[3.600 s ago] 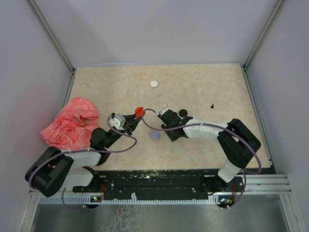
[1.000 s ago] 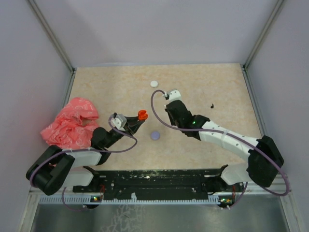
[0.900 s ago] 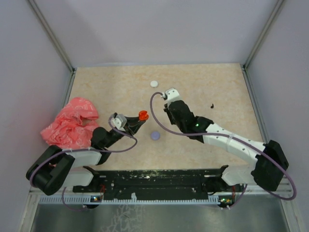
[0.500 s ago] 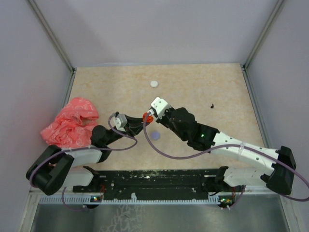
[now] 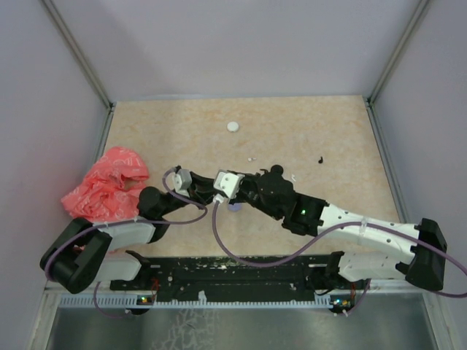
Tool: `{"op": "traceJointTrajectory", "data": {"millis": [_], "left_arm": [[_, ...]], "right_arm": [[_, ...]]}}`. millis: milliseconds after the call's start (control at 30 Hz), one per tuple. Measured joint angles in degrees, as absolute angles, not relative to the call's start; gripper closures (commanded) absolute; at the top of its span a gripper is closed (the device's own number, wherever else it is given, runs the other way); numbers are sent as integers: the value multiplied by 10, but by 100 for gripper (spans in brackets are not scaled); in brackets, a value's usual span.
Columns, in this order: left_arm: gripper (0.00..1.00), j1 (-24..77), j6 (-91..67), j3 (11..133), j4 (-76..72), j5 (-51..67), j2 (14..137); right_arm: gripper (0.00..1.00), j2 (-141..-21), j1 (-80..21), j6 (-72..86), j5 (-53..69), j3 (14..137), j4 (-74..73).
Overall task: Insert the wireless bluetooth earbuds into the charging case
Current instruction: Place the earbud in the charging case.
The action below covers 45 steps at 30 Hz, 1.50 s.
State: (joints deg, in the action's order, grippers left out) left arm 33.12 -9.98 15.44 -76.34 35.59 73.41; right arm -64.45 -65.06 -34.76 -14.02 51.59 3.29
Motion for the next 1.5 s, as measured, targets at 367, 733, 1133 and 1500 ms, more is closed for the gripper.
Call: {"op": "traceJointTrajectory", "data": {"millis": [367, 733, 1133, 1500], "left_arm": [[100, 331, -157, 163, -778, 368, 747], [100, 331, -167, 163, -785, 382, 749], [100, 331, -170, 163, -779, 380, 749], [100, 334, -171, 163, -752, 380, 748]], "right_arm": [[91, -646, -674, -423, -148, 487, 55], [91, -654, -687, -469, -199, 480, 77], [89, -667, -694, -480, -202, 480, 72], [83, -668, -700, -484, -203, 480, 49]]}}
